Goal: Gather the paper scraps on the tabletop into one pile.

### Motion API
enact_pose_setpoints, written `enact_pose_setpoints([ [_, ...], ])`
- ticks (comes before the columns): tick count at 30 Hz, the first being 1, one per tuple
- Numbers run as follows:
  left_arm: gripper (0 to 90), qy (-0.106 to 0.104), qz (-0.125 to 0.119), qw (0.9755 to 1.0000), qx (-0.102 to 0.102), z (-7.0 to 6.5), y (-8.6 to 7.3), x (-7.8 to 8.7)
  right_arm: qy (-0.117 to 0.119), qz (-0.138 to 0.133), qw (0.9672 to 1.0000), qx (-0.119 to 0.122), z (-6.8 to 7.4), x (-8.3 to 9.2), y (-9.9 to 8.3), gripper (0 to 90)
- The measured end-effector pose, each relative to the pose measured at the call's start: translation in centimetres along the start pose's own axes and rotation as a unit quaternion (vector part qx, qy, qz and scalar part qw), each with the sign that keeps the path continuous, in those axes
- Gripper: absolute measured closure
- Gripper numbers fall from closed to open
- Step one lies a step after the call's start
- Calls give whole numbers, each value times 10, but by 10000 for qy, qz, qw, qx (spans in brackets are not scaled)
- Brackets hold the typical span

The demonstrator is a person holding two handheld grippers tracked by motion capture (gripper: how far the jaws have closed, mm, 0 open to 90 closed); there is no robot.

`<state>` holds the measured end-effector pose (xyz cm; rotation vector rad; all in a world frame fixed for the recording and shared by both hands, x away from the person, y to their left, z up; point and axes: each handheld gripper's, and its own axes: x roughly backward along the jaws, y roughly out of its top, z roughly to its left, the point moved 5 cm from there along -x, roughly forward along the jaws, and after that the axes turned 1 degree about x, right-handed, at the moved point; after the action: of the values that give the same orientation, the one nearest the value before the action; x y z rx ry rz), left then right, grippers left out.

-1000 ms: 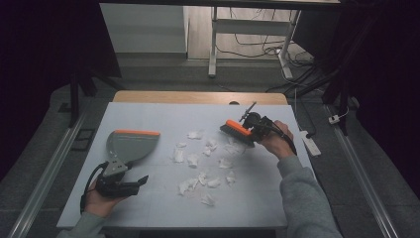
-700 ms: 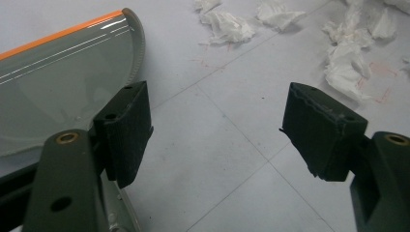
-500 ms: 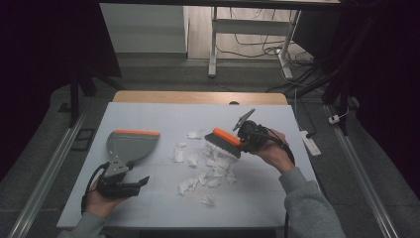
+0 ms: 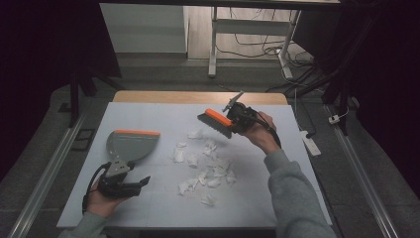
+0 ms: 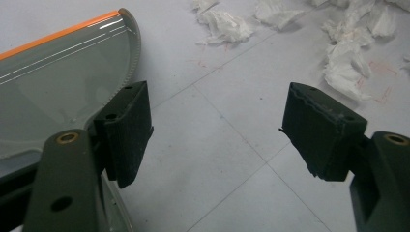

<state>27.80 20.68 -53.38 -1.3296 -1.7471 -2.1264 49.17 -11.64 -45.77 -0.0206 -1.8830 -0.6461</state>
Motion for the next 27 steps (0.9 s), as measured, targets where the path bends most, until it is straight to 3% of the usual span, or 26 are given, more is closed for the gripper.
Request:
enact_pose_setpoints([
  [5,271,-17,-1,10000,-14,1,0,0,-57,265,9992,309,-8,-28,24,702],
  [7,271,-18,-3,10000,-11,1,0,0,-142,485,9971,575,-10,-44,32,702],
  [13,272,-20,0,10000,22,3,-2,0,-56,666,9943,836,-2,-61,41,703],
  [16,273,-9,-6,10000,40,4,-2,0,54,638,9928,1013,8,-64,45,704],
  [18,274,-3,-6,10000,49,4,-2,0,38,748,9881,1342,19,-61,45,706],
  [22,274,2,1,10000,15,3,-2,0,177,803,9836,1604,36,-52,39,707],
  [27,274,-6,16,10000,3,2,-2,0,301,788,9814,1726,48,-41,24,710],
])
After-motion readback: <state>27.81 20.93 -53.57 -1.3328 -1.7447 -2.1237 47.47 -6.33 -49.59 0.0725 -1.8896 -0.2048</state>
